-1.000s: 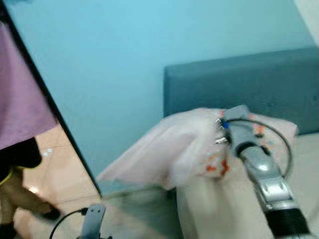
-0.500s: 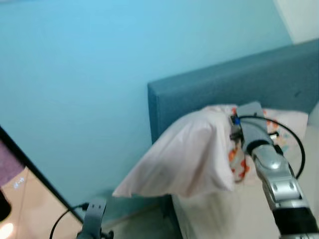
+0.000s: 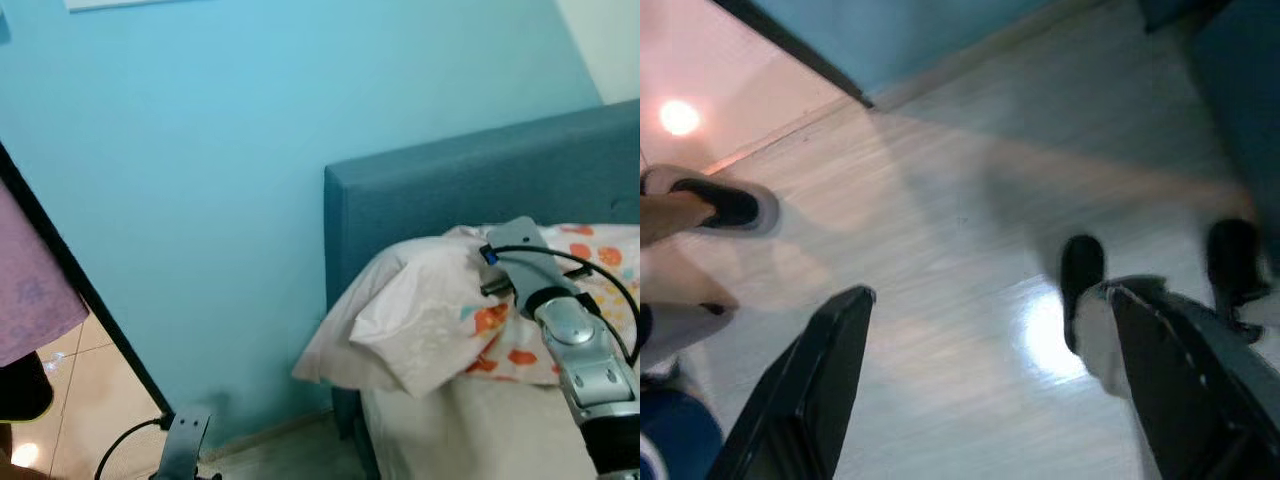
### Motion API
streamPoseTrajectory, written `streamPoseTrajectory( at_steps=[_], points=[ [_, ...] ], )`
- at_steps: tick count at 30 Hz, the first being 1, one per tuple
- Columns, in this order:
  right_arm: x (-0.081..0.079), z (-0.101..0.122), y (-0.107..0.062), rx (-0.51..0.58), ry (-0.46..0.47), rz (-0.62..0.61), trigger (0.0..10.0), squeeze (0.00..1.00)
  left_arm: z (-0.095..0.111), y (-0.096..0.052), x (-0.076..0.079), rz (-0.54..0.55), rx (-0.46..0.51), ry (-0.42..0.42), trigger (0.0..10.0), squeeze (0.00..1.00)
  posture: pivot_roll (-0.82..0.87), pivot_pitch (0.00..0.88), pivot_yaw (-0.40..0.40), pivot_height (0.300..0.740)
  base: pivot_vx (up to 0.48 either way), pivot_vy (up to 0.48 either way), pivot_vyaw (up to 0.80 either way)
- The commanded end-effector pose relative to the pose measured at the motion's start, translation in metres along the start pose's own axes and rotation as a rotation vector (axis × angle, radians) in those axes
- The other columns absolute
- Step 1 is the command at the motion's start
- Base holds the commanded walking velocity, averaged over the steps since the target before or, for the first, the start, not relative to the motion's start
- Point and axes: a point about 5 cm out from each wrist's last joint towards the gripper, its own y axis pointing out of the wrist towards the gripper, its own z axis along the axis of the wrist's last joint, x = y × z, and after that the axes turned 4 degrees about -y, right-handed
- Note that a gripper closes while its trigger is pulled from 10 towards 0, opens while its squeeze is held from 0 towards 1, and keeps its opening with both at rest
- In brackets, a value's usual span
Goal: Clean up the room
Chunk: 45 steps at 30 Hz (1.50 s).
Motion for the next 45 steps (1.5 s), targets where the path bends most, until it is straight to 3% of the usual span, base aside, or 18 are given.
streamPoseTrajectory(
  at_steps=[1, 7, 10, 15, 19, 20, 21, 23, 25, 27, 29, 32, 33, 35, 37, 41, 44, 45],
  points=[
    [0.015, 0.020, 0.007, 0.134, -0.073, -0.049, 10.0, 0.00, -0.003, -0.001, -0.007, 0.011, -0.006, 0.017, 10.0, 0.00, -0.08, 0.000, 0.067, 0.740, 0.000, 0.000, 0.00],
    [0.023, 0.023, 0.021, 0.208, 0.060, -0.064, 10.0, 0.00, -0.014, -0.006, -0.018, 0.011, -0.015, 0.038, 10.0, 0.00, -0.04, 0.011, 0.088, 0.740, 0.000, 0.000, 0.00],
    [0.027, 0.031, 0.028, 0.220, 0.058, -0.046, 10.0, 0.00, -0.020, -0.008, -0.025, 0.015, -0.024, 0.053, 10.0, 0.00, -0.02, 0.033, 0.094, 0.740, 0.000, 0.000, 0.00],
    [0.047, 0.063, 0.038, 0.288, -0.013, -0.067, 10.0, 0.00, -0.026, -0.013, -0.040, 0.027, -0.027, 0.072, 10.0, 0.00, 0.02, 0.107, 0.112, 0.740, 0.000, 0.000, 0.00],
    [0.042, 0.065, 0.040, 0.314, -0.106, -0.031, 10.0, 0.00, -0.029, -0.018, -0.051, 0.029, -0.023, 0.096, 10.0, 0.00, 0.05, 0.152, 0.124, 0.740, 0.000, 0.000, 0.00],
    [0.029, 0.052, 0.039, 0.292, -0.146, 0.012, 10.0, 0.00, -0.031, -0.020, -0.056, 0.026, -0.021, 0.108, 10.0, 0.00, 0.06, 0.167, 0.130, 0.740, 0.000, 0.000, 0.00],
    [0.029, 0.052, 0.039, 0.292, -0.146, 0.012, 10.0, 0.00, -0.031, -0.020, -0.056, 0.026, -0.021, 0.108, 10.0, 0.00, 0.06, 0.167, 0.130, 0.740, 0.000, 0.000, 0.00],
    [-0.008, 0.011, 0.030, 0.196, -0.229, 0.116, 10.0, 0.00, -0.039, -0.027, -0.067, 0.022, -0.021, 0.125, 10.0, 0.00, 0.11, 0.213, 0.148, 0.740, 0.000, 0.000, 0.00],
    [-0.008, 0.011, 0.030, 0.196, -0.229, 0.116, 10.0, 0.00, -0.039, -0.027, -0.067, 0.022, -0.021, 0.125, 10.0, 0.00, 0.11, 0.213, 0.148, 0.740, 0.000, 0.000, 0.00],
    [-0.036, -0.028, 0.015, 0.072, -0.238, 0.212, 10.0, 0.00, -0.048, -0.035, -0.079, 0.025, -0.023, 0.135, 10.0, 0.00, 0.13, 0.239, 0.150, 0.740, 0.000, 0.000, 0.00],
    [-0.042, -0.041, 0.010, 0.024, -0.243, 0.227, 10.0, 0.00, -0.051, -0.039, -0.085, 0.031, -0.023, 0.138, 10.0, 0.00, 0.15, 0.265, 0.158, 0.740, 0.000, 0.000, 0.00],
    [-0.044, -0.048, 0.008, -0.008, -0.283, 0.229, 10.0, 0.00, -0.053, -0.041, -0.089, 0.034, -0.021, 0.138, 10.0, 0.00, 0.15, 0.280, 0.161, 0.740, 0.000, 0.000, 0.00],
    [-0.042, -0.052, 0.007, -0.027, -0.337, 0.221, 10.0, 0.00, -0.054, -0.043, -0.091, 0.031, -0.019, 0.141, 10.0, 0.00, 0.16, 0.294, 0.162, 0.740, 0.000, 0.000, 0.00],
    [-0.042, -0.052, 0.007, -0.027, -0.337, 0.221, 10.0, 0.00, -0.054, -0.043, -0.091, 0.031, -0.019, 0.141, 10.0, 0.00, 0.16, 0.294, 0.162, 0.740, 0.000, 0.000, 0.00],
    [-0.031, -0.077, 0.001, -0.191, -0.517, 0.204, 10.0, 0.00, -0.058, -0.045, -0.087, -0.001, -0.006, 0.152, 10.0, 0.00, 0.17, 0.322, 0.160, 0.740, 0.000, 0.000, 0.00],
    [-0.028, -0.087, -0.003, -0.267, -0.519, 0.204, 10.0, 0.00, -0.057, -0.045, -0.085, -0.008, 0.000, 0.149, 10.0, 0.00, 0.17, 0.324, 0.160, 0.740, 0.000, 0.000, 0.00],
    [-0.022, -0.110, -0.014, -0.480, -0.385, 0.212, 10.0, 0.00, -0.056, -0.043, -0.081, -0.017, 0.005, 0.146, 10.0, 0.00, 0.16, 0.311, 0.156, 0.740, 0.000, 0.000, 0.00],
    [-0.022, -0.110, -0.014, -0.480, -0.385, 0.212, 10.0, 0.00, -0.056, -0.043, -0.081, -0.017, 0.005, 0.146, 10.0, 0.00, 0.16, 0.311, 0.156, 0.740, 0.000, 0.000, 0.00]
  ],
)
